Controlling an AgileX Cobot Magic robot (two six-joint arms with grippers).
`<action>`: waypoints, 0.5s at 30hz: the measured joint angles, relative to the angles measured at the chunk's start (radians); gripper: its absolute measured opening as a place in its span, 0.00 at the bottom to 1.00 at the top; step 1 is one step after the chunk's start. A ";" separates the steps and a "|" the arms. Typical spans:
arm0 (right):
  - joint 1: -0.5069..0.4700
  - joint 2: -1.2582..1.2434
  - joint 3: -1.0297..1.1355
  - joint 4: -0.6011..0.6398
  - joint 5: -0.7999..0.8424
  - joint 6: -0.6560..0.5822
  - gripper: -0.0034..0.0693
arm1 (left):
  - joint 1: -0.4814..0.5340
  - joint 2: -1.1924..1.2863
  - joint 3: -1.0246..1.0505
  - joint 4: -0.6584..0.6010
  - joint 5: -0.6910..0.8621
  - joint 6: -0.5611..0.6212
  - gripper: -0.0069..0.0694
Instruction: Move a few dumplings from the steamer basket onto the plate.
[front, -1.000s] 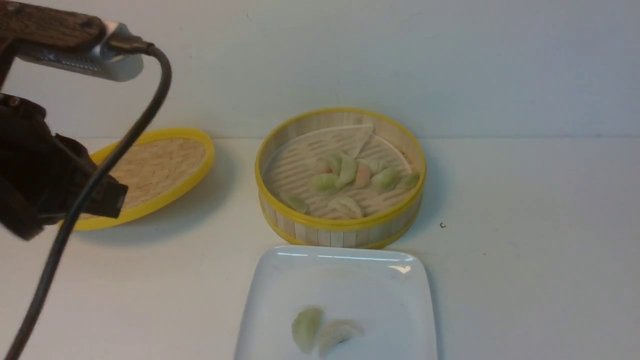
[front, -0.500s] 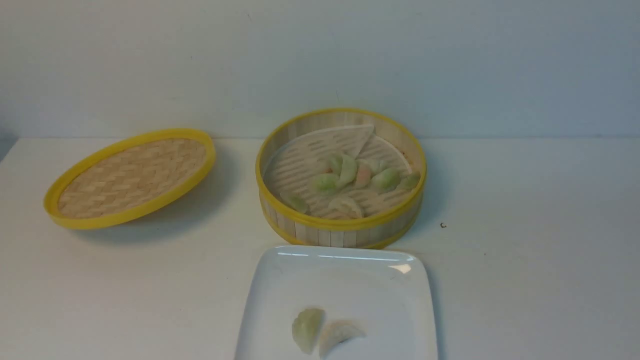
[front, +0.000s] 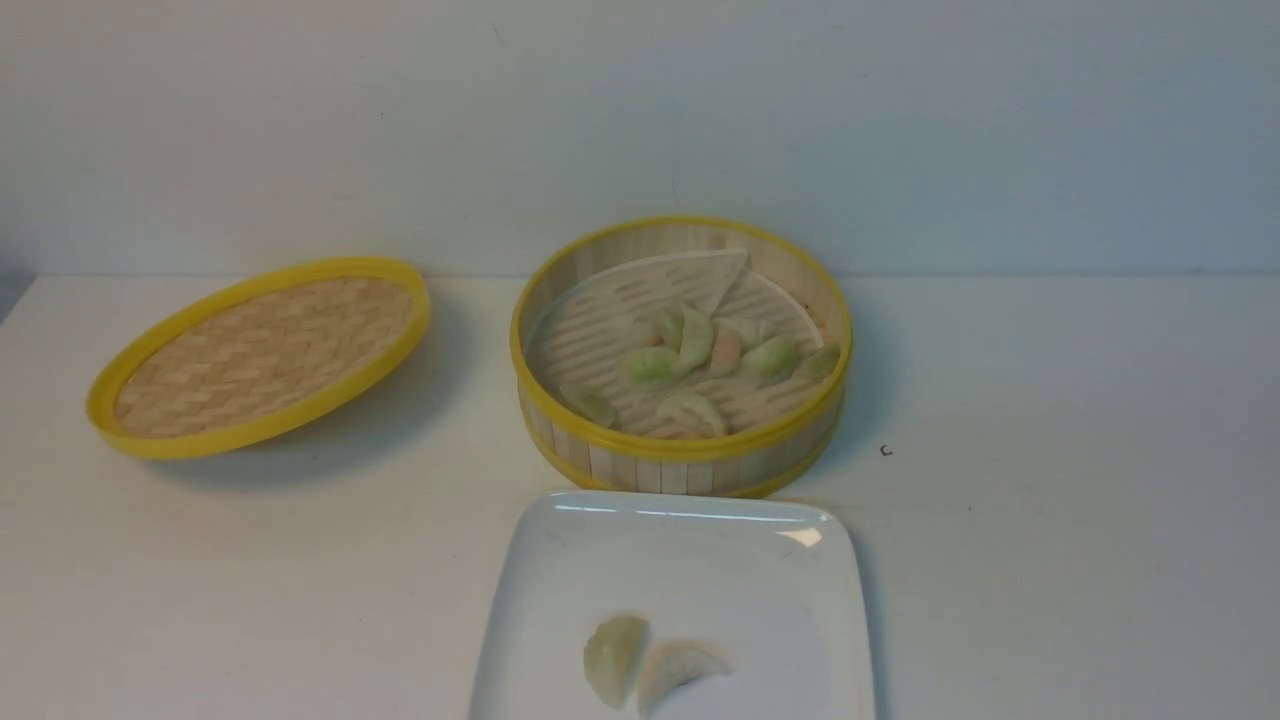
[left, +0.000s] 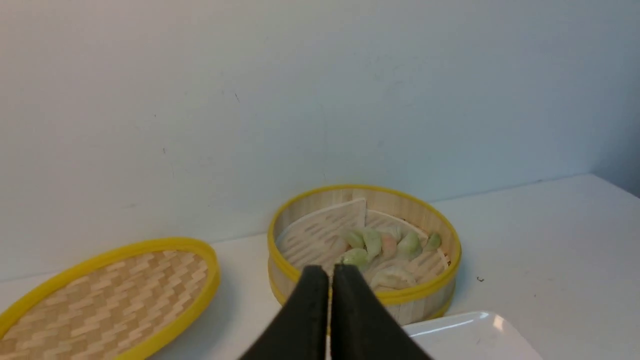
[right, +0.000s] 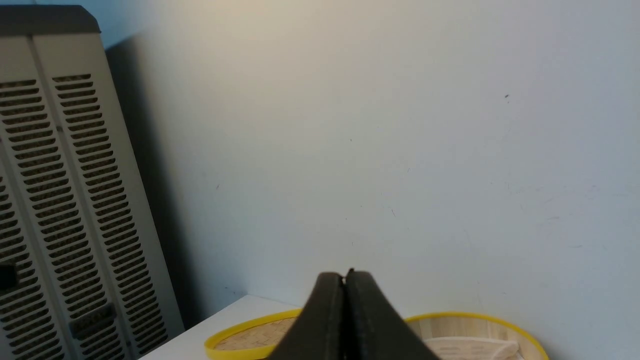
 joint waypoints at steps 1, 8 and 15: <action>0.000 0.000 0.000 0.000 0.000 0.000 0.03 | 0.000 0.000 0.006 0.007 -0.001 0.001 0.08; 0.000 0.000 0.000 0.000 0.000 0.000 0.03 | 0.021 -0.015 0.110 0.112 -0.056 0.002 0.08; 0.000 0.000 0.001 0.000 0.000 0.000 0.03 | 0.222 -0.170 0.395 0.093 -0.207 0.047 0.08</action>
